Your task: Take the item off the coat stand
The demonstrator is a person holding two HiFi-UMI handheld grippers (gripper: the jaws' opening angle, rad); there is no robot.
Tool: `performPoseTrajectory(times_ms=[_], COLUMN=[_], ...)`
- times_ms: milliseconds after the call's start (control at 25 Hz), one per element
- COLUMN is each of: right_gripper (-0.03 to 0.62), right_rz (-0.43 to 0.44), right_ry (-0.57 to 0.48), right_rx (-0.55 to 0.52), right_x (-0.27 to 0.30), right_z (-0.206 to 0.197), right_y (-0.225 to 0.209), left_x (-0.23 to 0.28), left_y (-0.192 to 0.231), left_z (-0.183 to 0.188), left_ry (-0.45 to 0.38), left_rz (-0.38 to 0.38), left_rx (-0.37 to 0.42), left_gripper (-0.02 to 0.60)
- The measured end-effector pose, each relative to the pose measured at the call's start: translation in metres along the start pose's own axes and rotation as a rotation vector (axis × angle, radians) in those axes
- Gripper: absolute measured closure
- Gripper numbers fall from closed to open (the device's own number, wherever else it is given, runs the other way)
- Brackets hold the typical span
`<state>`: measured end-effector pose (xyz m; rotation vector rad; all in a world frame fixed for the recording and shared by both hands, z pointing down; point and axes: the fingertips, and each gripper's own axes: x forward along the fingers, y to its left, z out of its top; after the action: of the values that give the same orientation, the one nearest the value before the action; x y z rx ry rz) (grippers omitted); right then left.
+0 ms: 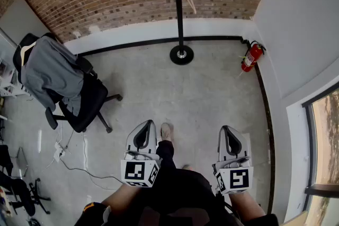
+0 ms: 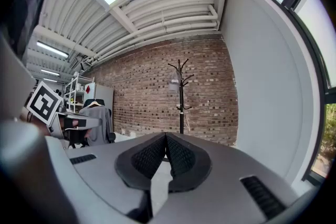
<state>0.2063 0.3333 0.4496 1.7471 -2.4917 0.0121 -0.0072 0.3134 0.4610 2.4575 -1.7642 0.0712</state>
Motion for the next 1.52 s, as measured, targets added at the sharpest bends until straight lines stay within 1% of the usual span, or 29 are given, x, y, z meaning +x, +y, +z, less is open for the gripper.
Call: performPoseTrajectory(times_ms=[200,320,400,520,600,760,880,1000,1120,1240,1360,1520], right_gripper=[0.58,0.58,0.58,0.58,0.579,0.579,0.579,0.579,0.579,0.579,0.579,0.579], right_rz=[-0.025,-0.055,-0.072,-0.103,-0.123,-0.109,-0.092,-0.066,-0.042,-0.026,0.029,0.095], right_ry=[0.076,0.102,0.11,0.094,0.057,-0.004,-0.017,-0.034,-0.071,-0.111,-0.19,-0.239], right_rx=[0.008,-0.001,-0.016,-0.044,-0.056,-0.116,-0.157,-0.188,-0.246,-0.291,-0.343,-0.472], right_x=[0.065,0.126,0.169,0.23,0.268,0.329,0.362,0.398,0.437,0.478,0.521,0.571], right_z=[0.0,0.014,0.032,0.06,0.077,0.104,0.115,0.126,0.139,0.153,0.176,0.197], right_y=[0.009,0.013,0.018,0.016,0.01,0.008,0.004,-0.006,-0.02,-0.038,-0.055,-0.083], left_x=[0.061,0.112,0.148,0.199,0.23,0.276,0.295,0.317,0.339,0.362,0.39,0.433], left_y=[0.049,0.092,0.122,0.157,0.178,0.217,0.237,0.253,0.262,0.267,0.266,0.263], left_z=[0.003,0.019,0.035,0.061,0.077,0.1,0.105,0.107,0.113,0.119,0.132,0.147], left_ry=[0.054,0.055,0.044,0.01,-0.012,-0.027,-0.03,-0.019,-0.02,-0.02,-0.026,-0.047], left_rz=[-0.034,-0.06,-0.08,-0.113,-0.121,-0.115,-0.096,-0.059,-0.024,0.023,0.07,0.137], left_rx=[-0.022,-0.03,-0.03,-0.004,0.013,0.025,0.017,0.007,0.006,0.002,0.01,0.024], left_gripper=[0.563,0.563,0.563,0.563,0.563,0.563,0.563,0.563,0.563,0.563,0.563,0.563])
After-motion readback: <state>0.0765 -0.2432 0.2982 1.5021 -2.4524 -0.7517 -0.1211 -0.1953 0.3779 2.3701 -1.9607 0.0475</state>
